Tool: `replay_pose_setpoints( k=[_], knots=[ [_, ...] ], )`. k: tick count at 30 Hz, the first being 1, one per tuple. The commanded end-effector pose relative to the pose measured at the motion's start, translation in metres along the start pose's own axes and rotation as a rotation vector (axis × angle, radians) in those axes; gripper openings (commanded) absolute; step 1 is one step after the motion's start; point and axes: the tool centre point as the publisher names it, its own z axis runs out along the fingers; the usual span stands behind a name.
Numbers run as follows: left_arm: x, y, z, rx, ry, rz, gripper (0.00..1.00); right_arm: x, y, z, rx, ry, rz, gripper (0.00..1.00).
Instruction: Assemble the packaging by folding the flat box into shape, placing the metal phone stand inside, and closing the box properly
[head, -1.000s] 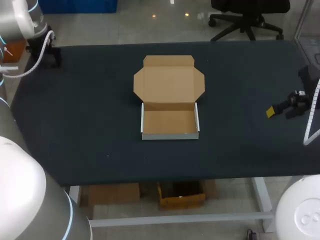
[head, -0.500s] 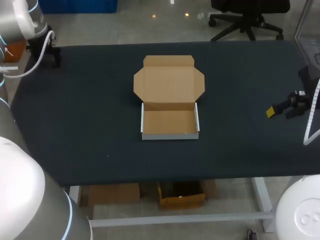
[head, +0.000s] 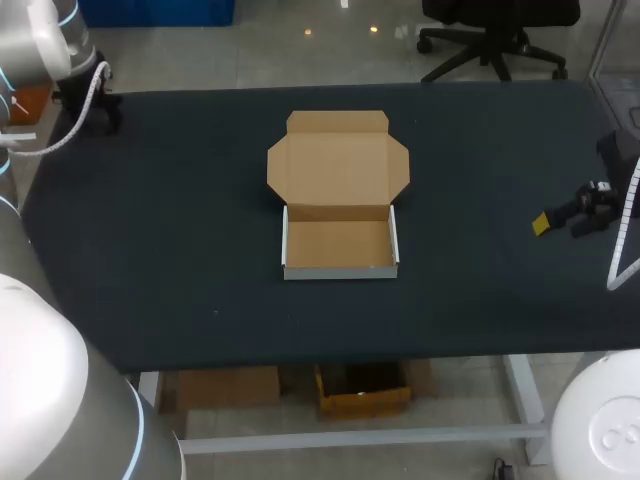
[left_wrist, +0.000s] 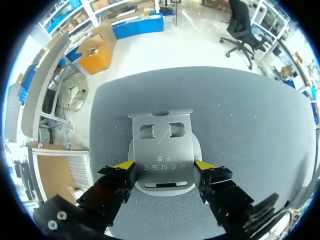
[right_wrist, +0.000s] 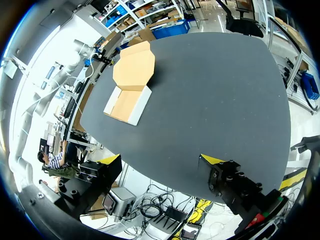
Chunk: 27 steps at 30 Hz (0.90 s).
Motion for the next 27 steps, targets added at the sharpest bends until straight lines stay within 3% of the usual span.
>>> replay_pose_setpoints(
  k=[1, 7, 27],
  knots=[
    [-0.001, -0.009, 0.007, -0.071, -0.002, -0.004, 0.41, 0.0, 0.0, -0.002, 0.002, 0.004, 0.0, 1.0],
    [-0.002, -0.009, 0.007, -0.068, -0.005, -0.009, 0.0, 0.0, 0.0, -0.002, 0.002, 0.004, 0.0, 1.0],
    [-0.011, 0.006, -0.005, -0.05, -0.013, -0.034, 0.0, 0.0, 0.0, -0.002, 0.002, 0.004, 0.0, 1.0]
  ],
)
